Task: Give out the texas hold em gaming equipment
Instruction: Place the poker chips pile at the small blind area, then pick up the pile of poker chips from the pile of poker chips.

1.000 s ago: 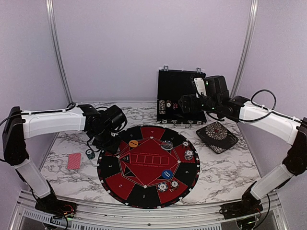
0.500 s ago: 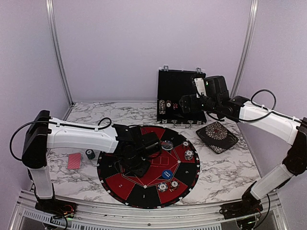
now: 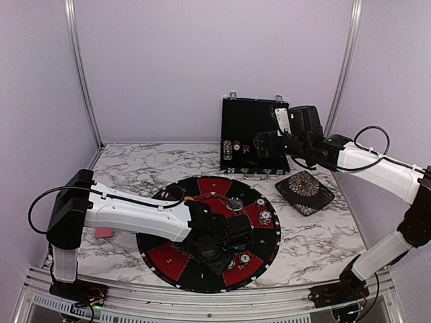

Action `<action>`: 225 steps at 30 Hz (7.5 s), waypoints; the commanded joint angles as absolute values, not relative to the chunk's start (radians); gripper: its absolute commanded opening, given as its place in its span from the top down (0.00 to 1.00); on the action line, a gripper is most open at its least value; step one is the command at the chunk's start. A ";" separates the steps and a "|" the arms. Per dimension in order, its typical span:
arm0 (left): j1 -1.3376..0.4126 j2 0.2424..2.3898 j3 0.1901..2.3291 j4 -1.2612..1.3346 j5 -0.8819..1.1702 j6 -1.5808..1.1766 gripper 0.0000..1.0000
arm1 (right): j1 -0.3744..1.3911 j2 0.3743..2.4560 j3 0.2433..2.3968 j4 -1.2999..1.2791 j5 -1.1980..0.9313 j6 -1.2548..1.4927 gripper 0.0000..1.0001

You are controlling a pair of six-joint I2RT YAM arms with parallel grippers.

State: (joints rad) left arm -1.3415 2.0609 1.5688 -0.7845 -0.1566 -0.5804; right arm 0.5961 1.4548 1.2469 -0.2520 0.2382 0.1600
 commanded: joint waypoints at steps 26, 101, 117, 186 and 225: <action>-1.447 2.159 1.666 -0.771 -0.117 -0.634 0.67 | 0.587 1.430 1.261 -0.258 0.247 0.155 0.02; -1.219 1.779 1.434 -0.785 -0.220 -0.618 0.16 | 0.587 1.472 1.301 -0.308 0.169 0.149 0.01; -0.754 1.584 1.256 -0.811 -0.191 -0.489 0.16 | 0.587 1.542 1.308 -0.280 0.052 0.143 0.02; -0.394 1.677 1.012 -0.681 -0.082 -0.323 0.48 | 0.586 1.648 1.326 -0.280 -0.018 0.123 0.02; -0.394 1.677 1.020 -0.691 -0.100 -0.306 0.61 | 0.586 1.649 1.329 -0.285 -0.015 0.122 0.02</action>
State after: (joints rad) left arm -0.4000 1.6737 1.0229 -0.6819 -0.0875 -0.3210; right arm 0.5949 1.6382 1.2789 -0.2859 -0.0204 0.1291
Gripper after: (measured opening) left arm 0.419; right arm 0.983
